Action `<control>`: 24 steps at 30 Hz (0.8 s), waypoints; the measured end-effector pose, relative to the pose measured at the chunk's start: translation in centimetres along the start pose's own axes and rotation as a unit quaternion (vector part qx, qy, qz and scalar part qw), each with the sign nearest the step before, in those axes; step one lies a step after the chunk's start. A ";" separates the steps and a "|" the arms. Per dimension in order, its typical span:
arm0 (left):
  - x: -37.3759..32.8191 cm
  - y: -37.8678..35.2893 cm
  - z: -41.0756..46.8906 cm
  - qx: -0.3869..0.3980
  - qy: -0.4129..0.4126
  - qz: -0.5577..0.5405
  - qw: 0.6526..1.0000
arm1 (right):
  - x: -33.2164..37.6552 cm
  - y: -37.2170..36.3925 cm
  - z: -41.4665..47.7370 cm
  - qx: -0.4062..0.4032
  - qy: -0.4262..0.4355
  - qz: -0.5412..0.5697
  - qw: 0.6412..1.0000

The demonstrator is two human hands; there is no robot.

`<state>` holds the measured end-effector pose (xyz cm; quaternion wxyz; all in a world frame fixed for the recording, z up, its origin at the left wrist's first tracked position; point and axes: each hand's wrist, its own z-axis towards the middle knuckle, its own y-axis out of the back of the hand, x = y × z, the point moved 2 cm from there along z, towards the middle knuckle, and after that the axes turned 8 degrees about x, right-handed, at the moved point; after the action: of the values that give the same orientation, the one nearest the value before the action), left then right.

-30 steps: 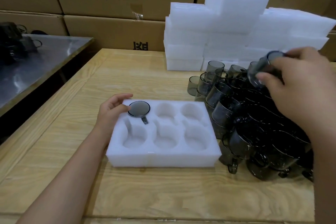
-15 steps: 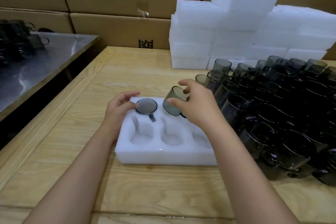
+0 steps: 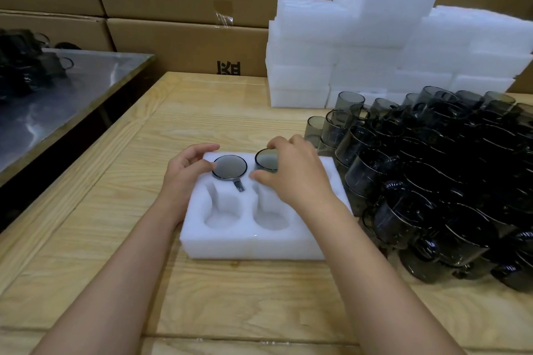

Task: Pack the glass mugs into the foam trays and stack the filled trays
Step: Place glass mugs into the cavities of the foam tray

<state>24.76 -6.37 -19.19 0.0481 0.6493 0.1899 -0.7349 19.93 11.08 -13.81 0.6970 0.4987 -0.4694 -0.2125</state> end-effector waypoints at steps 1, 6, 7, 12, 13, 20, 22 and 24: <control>0.0 0.0 0.0 0.001 -0.001 0.001 1.000 | -0.1 0.0 0.0 0.002 0.000 -0.001 1.000; -0.2 -0.2 -0.1 -0.003 -0.002 0.010 1.000 | 0.2 -0.8 -0.1 0.026 0.034 -0.026 0.999; -0.2 -0.2 -0.1 -0.005 0.002 0.008 1.000 | 0.3 -1.4 -0.3 0.054 0.048 -0.051 0.996; -0.1 -0.1 0.0 -0.001 0.005 0.003 1.000 | -0.2 -2.8 -0.2 0.157 0.040 -0.135 0.978; 0.0 0.0 0.1 0.000 0.005 0.005 1.000 | -0.1 -2.9 -0.1 0.168 0.035 -0.131 0.976; 0.1 0.1 0.1 -0.001 0.016 0.002 1.000 | 0.0 -2.6 -0.6 0.147 0.045 -0.102 0.983; 0.1 0.1 0.1 -0.006 0.021 0.006 1.000 | 0.0 -1.9 -0.9 0.079 0.035 -0.088 0.992; 0.1 0.1 0.1 -0.008 0.024 0.007 1.000 | -0.6 -0.5 -1.0 -0.047 0.000 -0.123 0.991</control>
<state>24.71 -6.47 -19.32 0.0541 0.6674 0.1926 -0.7173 20.64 11.80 -14.57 0.6882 0.5196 -0.3942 -0.3180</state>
